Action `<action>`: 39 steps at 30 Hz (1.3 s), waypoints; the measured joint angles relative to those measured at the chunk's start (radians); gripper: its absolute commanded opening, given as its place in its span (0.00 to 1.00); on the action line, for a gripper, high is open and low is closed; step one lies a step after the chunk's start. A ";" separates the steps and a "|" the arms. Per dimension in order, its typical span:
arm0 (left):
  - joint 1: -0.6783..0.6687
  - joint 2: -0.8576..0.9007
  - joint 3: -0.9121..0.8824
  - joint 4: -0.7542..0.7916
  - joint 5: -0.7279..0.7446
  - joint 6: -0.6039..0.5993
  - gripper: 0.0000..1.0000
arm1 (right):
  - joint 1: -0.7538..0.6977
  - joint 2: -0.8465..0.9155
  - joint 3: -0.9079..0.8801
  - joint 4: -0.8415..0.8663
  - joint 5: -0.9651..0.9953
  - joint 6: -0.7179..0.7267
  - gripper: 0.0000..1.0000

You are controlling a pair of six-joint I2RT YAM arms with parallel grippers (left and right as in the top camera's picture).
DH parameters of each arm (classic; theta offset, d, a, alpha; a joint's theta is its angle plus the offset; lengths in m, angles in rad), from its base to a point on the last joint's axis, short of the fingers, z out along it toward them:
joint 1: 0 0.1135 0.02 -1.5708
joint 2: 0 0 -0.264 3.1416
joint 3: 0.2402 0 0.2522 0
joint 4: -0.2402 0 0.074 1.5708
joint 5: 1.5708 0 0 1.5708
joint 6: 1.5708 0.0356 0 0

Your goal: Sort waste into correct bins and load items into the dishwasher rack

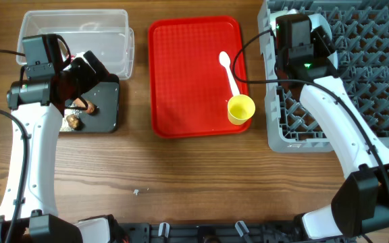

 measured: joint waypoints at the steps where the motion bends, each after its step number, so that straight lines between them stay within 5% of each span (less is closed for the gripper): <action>1: 0.000 0.000 0.000 0.000 0.000 0.000 1.00 | 0.000 0.000 0.000 0.021 -0.010 0.022 1.00; 10: 0.000 0.000 0.000 0.000 0.000 0.000 1.00 | 0.003 -0.003 0.031 -0.008 -0.195 0.190 1.00; 20: 0.000 0.000 0.000 0.000 0.000 0.000 1.00 | 0.034 -0.161 0.064 -0.137 -0.984 0.331 0.99; 24: 0.000 0.000 0.000 0.000 0.000 0.000 1.00 | 0.033 -0.159 0.064 -0.175 -1.153 0.400 0.88; 39: 0.000 0.000 0.000 0.000 0.000 0.000 1.00 | 0.033 -0.111 0.064 -0.291 -1.045 0.721 0.89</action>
